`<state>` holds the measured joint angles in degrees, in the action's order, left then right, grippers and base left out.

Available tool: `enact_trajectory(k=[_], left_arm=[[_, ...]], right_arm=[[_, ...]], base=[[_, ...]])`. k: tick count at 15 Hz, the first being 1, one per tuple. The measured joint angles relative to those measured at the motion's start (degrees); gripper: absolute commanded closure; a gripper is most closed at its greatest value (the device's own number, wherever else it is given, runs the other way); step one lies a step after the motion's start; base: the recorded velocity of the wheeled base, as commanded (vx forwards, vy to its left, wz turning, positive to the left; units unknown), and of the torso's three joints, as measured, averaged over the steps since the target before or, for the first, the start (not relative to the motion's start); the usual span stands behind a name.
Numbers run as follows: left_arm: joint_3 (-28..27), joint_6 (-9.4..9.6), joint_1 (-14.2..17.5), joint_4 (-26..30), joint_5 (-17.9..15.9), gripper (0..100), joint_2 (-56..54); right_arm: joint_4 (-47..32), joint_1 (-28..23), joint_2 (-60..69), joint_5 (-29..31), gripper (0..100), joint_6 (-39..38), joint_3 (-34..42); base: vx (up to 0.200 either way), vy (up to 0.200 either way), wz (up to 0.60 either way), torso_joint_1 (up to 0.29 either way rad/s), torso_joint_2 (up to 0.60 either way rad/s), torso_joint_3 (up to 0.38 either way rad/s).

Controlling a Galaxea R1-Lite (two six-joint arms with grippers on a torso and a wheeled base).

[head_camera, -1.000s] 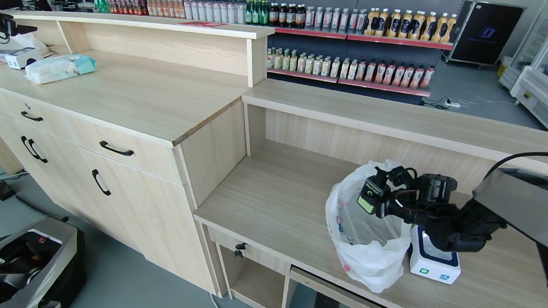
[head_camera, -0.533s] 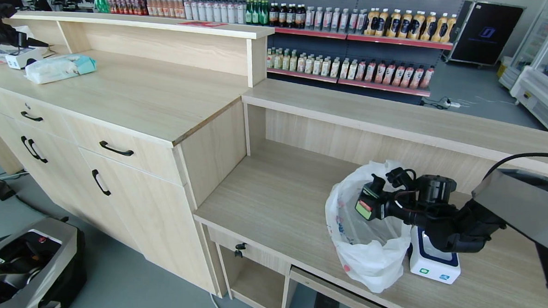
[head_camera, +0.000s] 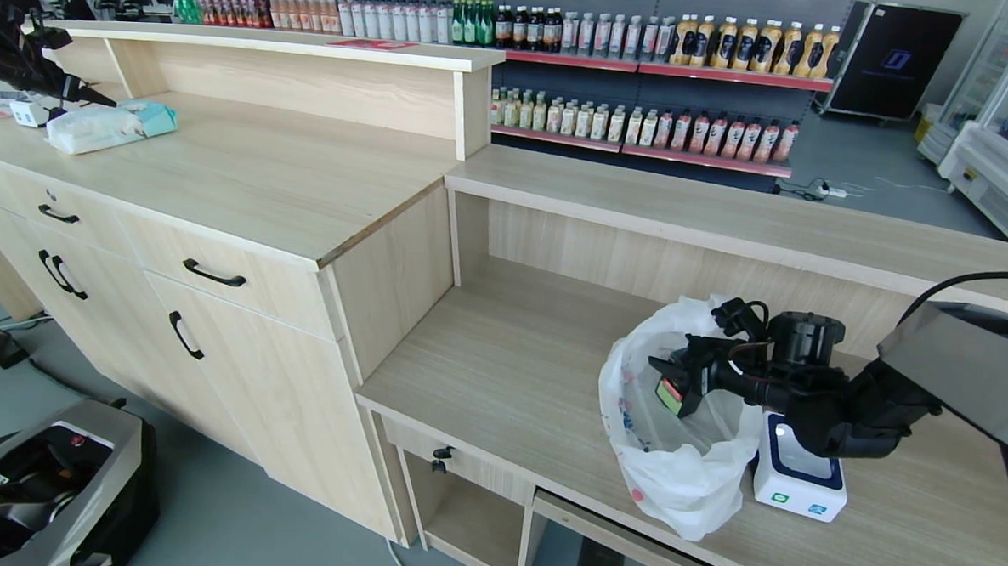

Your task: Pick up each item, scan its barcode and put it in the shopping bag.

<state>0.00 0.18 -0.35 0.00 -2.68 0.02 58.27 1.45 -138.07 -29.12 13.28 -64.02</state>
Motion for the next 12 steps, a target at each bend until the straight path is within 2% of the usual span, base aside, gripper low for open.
enact_trajectory(k=[3,7,9,12], left_arm=[[0.0,0.0,0.0,0.0,0.01,0,0.0],[0.0,-0.02,0.0,0.0,0.0,0,0.0],[0.0,0.0,0.0,0.0,0.0,0,0.0],[0.0,0.0,0.02,0.0,0.01,0,0.0]], right_arm=[[-4.4,-0.18,7.62,0.33,0,-0.11,1.13],[-14.13,-3.23,25.83,1.07,0,0.07,6.4],[-19.08,-6.6,36.01,1.32,0,1.66,9.64],[-30.6,-15.8,48.36,1.84,0,8.23,11.17]], base=[[0.0,0.0,0.0,0.0,0.0,0.0],[0.0,0.0,0.0,0.0,0.0,0.0],[0.0,0.0,0.0,0.0,0.0,0.0],[0.0,0.0,-0.6,-0.001,0.0,0.002]])
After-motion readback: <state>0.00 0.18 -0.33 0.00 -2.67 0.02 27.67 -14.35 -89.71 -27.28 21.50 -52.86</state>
